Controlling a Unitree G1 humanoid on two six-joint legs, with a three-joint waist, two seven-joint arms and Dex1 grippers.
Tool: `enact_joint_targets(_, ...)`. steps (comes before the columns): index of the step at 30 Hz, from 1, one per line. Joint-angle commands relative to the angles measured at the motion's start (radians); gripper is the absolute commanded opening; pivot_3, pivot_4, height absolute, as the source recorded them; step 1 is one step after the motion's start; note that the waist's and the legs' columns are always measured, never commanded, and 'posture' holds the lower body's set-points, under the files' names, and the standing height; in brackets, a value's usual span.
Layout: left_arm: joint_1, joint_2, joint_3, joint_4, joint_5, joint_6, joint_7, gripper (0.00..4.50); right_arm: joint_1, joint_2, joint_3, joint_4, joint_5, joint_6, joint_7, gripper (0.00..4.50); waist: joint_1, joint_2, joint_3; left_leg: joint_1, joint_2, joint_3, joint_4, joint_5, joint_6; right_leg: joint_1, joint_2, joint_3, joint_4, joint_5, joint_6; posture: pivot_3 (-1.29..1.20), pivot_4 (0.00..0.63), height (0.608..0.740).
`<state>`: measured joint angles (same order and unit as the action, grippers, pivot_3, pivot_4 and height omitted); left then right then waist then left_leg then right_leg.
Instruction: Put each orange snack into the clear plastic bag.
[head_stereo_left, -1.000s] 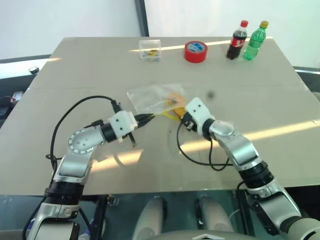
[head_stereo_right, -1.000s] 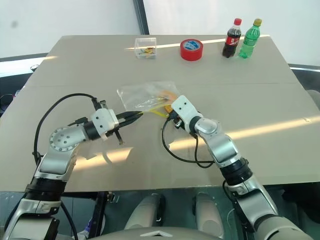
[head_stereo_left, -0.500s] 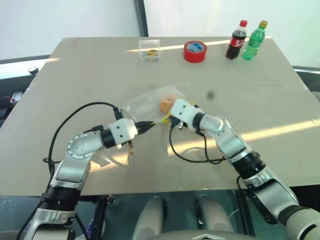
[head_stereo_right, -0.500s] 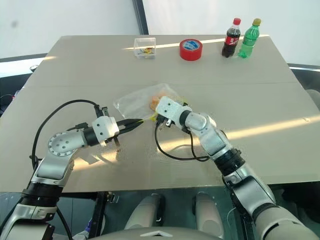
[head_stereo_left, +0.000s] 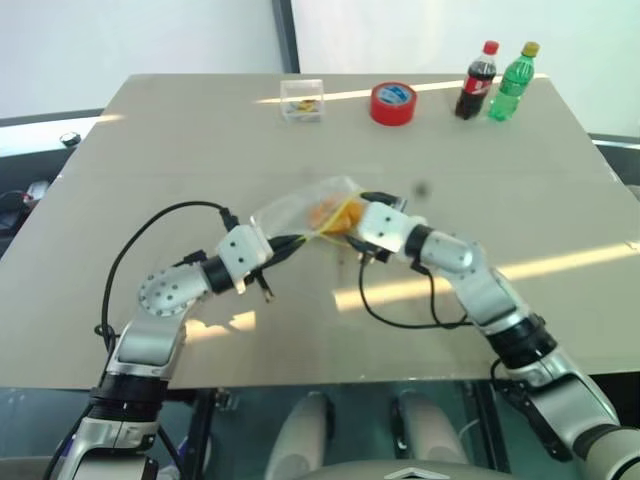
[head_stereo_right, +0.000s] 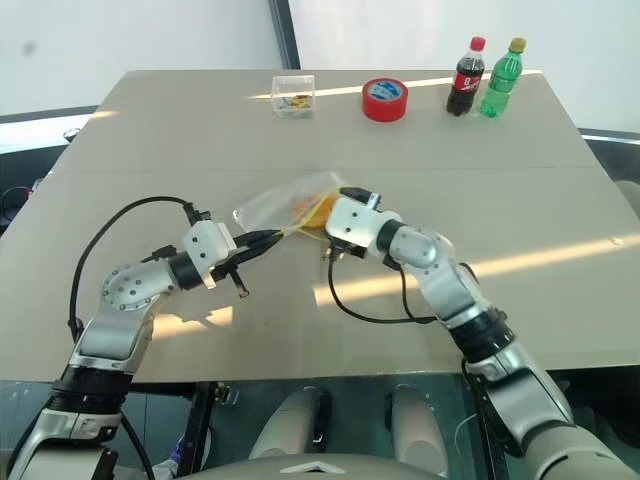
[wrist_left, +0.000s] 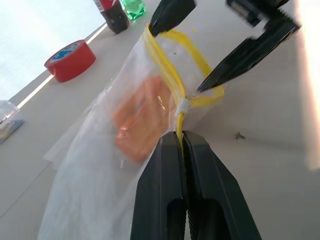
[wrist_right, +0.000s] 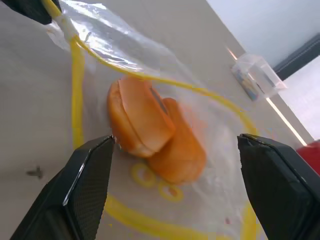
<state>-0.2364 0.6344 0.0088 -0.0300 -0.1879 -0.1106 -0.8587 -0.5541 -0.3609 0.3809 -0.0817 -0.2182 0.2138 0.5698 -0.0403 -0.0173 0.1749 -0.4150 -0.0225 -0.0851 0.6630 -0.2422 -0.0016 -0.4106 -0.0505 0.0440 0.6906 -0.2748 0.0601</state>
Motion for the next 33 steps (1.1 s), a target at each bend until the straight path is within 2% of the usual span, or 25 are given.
enact_joint_targets(1, -0.023, -0.005, 0.031, -0.021, -0.033, 0.015, 0.011, 0.0, 0.041, -0.072, -0.031, -0.083, -0.055, -0.013, -0.002, 4.01, 0.0, 0.0, 0.0, 0.0, 0.0, 0.0, 0.0, 0.0, 0.0, 0.0, 0.0, 0.0, 0.0, 0.0, 0.0, 0.0, 0.15, 0.74)
enact_joint_targets(6, -0.05, -0.01, 0.036, -0.007, -0.052, 0.029, 0.006, 0.0, 0.043, -0.147, 0.033, 0.054, -0.206, -0.124, -0.066, 4.01, -0.002, 0.0, 0.0, 0.001, -0.001, 0.001, 0.0, 0.0, 0.0, 0.0, 0.0, 0.001, 0.001, 0.0, 0.0, 0.0, 0.15, 0.74)
enact_joint_targets(11, -0.053, -0.008, 0.038, -0.008, -0.055, 0.029, 0.001, 0.0, -0.04, -0.088, 0.04, 0.23, -0.267, -0.205, -0.165, 4.01, -0.008, 0.0, 0.0, 0.002, 0.0, 0.003, 0.0, 0.0, 0.0, 0.0, 0.001, 0.003, 0.002, 0.0, 0.0, 0.0, 0.15, 0.74)
enact_joint_targets(16, -0.043, -0.001, 0.037, -0.024, -0.048, 0.02, -0.001, 0.0, -0.106, -0.046, 0.04, 0.343, -0.272, -0.289, -0.19, 4.01, -0.001, 0.0, 0.0, 0.001, 0.0, 0.002, 0.001, 0.0, -0.001, 0.0, 0.001, 0.002, 0.001, 0.0, 0.0, 0.0, 0.15, 0.74)
enact_joint_targets(19, -0.032, 0.001, 0.039, -0.036, -0.043, 0.018, 0.002, 0.0, -0.125, -0.036, 0.033, 0.376, -0.27, -0.319, -0.184, 3.09, -0.001, 0.0, 0.0, 0.001, 0.0, 0.002, 0.001, 0.001, -0.001, 0.0, 0.0, 0.002, 0.001, 0.0, 0.0, 0.0, 0.15, 0.74)
enact_joint_targets(25, -0.022, -0.001, 0.045, -0.051, -0.04, 0.016, 0.013, 0.0, -0.129, -0.042, 0.019, 0.407, -0.263, -0.365, -0.182, 0.04, -0.002, 0.0, 0.0, 0.001, 0.0, 0.002, 0.001, 0.0, -0.001, 0.0, 0.0, 0.002, 0.001, 0.0, 0.0, 0.0, 0.15, 0.74)
enact_joint_targets(29, -0.033, -0.007, 0.051, -0.052, -0.045, 0.01, 0.022, 0.0, -0.121, -0.059, -0.014, 0.377, -0.254, -0.356, -0.186, 0.01, -0.001, 0.0, 0.0, 0.001, 0.0, 0.002, 0.001, 0.0, -0.001, 0.0, 0.0, 0.002, 0.001, 0.0, 0.0, 0.0, 0.15, 0.74)
enact_joint_targets(33, -0.105, -0.025, 0.075, -0.017, -0.05, 0.006, 0.066, 0.0, -0.135, -0.102, -0.127, 0.3, -0.233, -0.278, -0.223, 0.01, 0.004, 0.0, 0.001, 0.001, 0.0, 0.001, 0.001, 0.0, -0.001, 0.0, 0.0, 0.001, 0.001, 0.0, 0.0, 0.0, 0.15, 0.74)
